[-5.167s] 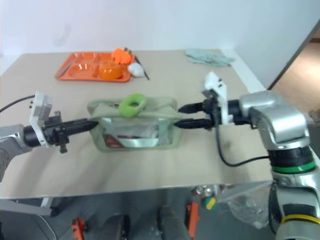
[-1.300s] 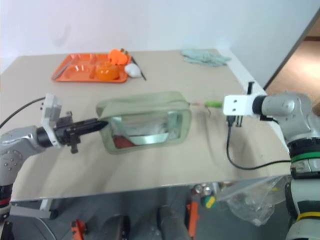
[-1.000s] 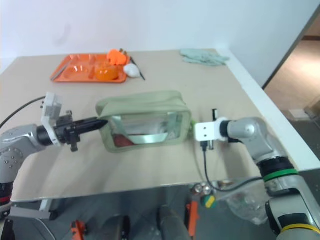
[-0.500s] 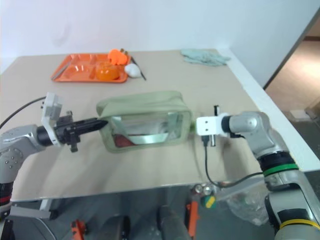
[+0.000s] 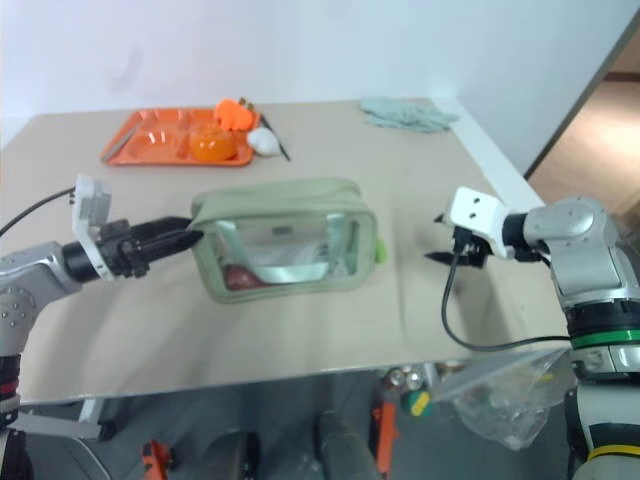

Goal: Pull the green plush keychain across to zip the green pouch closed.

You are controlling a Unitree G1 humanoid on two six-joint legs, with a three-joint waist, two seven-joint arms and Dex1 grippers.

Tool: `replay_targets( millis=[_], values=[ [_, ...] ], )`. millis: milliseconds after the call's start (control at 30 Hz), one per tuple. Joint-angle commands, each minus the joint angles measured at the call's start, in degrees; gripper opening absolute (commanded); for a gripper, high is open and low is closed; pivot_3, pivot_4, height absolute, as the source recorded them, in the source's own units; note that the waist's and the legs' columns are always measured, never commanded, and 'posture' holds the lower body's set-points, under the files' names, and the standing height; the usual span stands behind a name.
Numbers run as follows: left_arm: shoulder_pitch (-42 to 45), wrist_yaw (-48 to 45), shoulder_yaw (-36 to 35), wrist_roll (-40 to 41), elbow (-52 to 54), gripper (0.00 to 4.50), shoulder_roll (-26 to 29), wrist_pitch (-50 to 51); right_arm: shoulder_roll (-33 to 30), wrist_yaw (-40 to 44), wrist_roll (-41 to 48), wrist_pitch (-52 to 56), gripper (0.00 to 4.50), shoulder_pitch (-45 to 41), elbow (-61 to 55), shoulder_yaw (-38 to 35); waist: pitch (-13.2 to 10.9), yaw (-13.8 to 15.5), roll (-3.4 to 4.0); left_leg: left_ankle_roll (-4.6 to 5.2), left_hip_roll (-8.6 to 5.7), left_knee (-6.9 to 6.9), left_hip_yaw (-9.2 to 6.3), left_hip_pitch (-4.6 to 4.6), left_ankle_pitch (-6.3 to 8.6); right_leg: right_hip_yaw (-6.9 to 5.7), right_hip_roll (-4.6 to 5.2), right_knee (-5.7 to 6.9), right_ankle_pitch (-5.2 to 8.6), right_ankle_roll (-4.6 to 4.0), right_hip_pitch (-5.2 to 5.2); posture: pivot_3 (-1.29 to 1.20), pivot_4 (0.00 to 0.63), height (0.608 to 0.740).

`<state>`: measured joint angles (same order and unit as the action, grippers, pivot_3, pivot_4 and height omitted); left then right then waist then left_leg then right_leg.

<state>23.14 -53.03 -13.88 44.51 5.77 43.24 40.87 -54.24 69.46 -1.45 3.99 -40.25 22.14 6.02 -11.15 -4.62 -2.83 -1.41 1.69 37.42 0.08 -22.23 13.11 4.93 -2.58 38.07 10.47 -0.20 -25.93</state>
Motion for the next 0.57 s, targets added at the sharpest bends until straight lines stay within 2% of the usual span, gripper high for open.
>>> replay_targets(
  millis=[33,200,333,567],
  values=[
    [-0.48,-0.73,-3.73,1.88,4.57,3.44,1.74,-0.51,-1.44,0.66,1.64,2.56,4.5,0.51,-3.12,-2.02,0.0,-0.01,0.0,0.0,0.0,0.0,0.01,-0.01,0.0,0.02,0.0,0.0,-0.06,0.1,-0.02,0.0,0.15,0.74],
    [-2.33,0.03,-12.48,9.94,4.67,3.44,3.39,4.62,-2.34,3.84,7.23,9.54,4.5,1.14,-6.17,-4.7,0.0,-0.06,0.0,0.0,0.02,-0.02,0.0,-0.08,0.01,-0.01,-0.01,0.0,-0.03,0.11,-0.11,0.0,0.15,0.74],
    [-7.84,2.34,-18.16,9.56,4.34,3.44,4.23,4.43,-1.58,4.26,13.07,15.88,4.5,-0.35,-6.57,-8.97,0.0,-0.14,0.01,0.0,0.04,-0.06,-0.02,-0.02,0.02,-0.05,-0.03,0.01,0.07,-0.06,-0.08,0.0,0.15,0.74],
    [-18.86,5.85,-24.48,10.44,5.48,3.44,0.29,2.77,-0.75,3.29,21.32,25.5,4.5,1.48,-10.0,-14.28,-0.01,-0.15,-0.01,0.0,0.04,-0.03,-0.02,-0.06,0.02,-0.06,0.0,-0.01,0.16,-0.21,-0.09,0.0,0.15,0.74]
  ],
)
